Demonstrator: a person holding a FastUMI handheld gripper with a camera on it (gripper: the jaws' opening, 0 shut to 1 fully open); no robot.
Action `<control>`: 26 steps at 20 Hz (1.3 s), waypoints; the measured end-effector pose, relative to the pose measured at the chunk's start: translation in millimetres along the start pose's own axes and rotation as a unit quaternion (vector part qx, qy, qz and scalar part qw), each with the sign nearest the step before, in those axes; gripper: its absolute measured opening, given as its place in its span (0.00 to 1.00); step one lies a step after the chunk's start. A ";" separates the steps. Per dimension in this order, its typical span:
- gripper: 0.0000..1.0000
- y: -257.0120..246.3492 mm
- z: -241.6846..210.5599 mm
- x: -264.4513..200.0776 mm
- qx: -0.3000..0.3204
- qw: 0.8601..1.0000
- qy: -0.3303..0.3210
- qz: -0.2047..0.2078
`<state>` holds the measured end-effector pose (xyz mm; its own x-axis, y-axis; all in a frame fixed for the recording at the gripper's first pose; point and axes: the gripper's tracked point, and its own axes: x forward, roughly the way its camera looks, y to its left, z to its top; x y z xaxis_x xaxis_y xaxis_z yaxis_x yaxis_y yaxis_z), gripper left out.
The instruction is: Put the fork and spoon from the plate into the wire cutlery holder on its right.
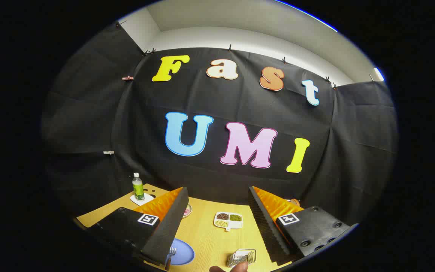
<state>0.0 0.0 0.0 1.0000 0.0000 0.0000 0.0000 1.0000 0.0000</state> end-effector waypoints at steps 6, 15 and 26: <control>0.98 0.9 -0.3 -2.7 0.001 1.000 0.001 0.002; 0.98 4.5 -3.2 -8.0 0.006 1.000 0.007 0.010; 0.98 67.7 -123.5 -22.1 0.002 0.966 0.229 0.120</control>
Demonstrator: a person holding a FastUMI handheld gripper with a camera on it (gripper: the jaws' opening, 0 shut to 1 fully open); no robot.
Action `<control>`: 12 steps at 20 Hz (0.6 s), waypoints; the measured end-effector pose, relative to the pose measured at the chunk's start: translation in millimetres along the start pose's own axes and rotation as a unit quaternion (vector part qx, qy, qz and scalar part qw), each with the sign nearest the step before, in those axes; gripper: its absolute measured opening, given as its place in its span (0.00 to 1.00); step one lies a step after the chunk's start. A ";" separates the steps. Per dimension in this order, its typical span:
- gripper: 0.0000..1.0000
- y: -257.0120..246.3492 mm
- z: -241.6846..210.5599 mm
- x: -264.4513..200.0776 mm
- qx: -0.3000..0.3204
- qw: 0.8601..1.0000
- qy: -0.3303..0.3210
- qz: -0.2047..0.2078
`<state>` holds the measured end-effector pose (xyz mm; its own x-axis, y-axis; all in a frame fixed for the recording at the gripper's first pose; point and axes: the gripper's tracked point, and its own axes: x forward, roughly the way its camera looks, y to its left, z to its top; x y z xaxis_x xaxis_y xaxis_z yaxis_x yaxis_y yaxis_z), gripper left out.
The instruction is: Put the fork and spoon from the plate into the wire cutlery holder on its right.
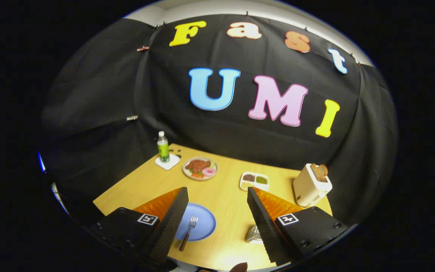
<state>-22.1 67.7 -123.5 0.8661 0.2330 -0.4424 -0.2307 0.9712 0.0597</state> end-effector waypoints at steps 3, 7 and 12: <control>0.96 21.4 -66.7 13.1 0.005 0.993 0.117 0.032; 0.89 48.6 -125.5 31.1 0.022 0.977 0.201 0.073; 0.88 64.1 -168.5 60.4 0.023 0.963 0.251 0.093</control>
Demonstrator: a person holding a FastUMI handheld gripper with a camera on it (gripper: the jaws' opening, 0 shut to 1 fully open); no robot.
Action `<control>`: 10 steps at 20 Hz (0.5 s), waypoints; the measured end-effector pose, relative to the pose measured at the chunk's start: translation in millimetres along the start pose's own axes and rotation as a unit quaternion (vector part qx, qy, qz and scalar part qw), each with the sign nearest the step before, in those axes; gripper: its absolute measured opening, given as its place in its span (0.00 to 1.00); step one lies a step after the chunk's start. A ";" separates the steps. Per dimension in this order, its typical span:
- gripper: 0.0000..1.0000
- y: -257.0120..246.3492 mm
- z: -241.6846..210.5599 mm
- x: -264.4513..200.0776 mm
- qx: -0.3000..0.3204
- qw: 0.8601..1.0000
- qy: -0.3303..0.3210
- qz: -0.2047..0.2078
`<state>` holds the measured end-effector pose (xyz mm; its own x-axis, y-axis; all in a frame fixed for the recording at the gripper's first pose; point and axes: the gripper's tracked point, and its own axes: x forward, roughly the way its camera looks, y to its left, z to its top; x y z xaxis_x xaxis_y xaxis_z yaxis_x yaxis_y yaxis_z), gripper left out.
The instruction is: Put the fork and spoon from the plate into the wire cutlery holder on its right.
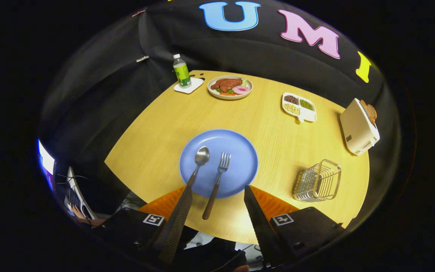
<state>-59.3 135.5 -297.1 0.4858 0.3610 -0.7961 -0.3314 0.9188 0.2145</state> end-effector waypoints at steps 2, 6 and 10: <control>0.86 -0.9 -6.5 20.7 -0.010 1.000 0.018 -0.001; 0.78 5.7 -16.7 59.5 -0.014 0.999 0.050 0.011; 0.65 5.8 -29.9 91.2 -0.017 0.997 0.077 0.002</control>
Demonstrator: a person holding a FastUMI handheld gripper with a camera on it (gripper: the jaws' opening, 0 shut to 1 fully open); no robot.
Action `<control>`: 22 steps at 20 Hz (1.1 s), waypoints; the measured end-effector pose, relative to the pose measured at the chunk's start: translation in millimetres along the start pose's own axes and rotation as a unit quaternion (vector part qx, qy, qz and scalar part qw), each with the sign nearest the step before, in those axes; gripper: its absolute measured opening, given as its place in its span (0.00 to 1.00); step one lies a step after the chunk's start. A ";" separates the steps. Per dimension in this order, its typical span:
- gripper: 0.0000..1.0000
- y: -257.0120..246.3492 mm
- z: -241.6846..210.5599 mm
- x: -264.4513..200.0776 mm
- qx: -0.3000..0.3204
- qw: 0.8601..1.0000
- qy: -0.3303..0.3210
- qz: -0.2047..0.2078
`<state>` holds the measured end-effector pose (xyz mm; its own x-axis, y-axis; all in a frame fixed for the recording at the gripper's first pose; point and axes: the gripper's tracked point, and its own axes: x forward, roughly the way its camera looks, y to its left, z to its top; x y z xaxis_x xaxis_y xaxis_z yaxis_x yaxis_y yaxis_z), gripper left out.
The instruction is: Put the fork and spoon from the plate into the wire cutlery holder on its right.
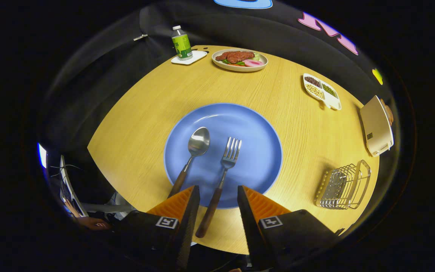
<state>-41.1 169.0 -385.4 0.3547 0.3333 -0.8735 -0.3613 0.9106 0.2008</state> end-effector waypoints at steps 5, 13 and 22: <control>0.33 -3.1 -6.8 26.9 0.027 0.999 0.030 -0.016; 0.10 6.0 -13.1 29.5 0.042 0.998 0.044 0.018; 0.09 -28.8 30.6 -40.1 0.077 0.996 -0.030 0.034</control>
<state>-18.5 136.9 -342.6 0.3858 0.4054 -0.8288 -0.2505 0.9106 0.3288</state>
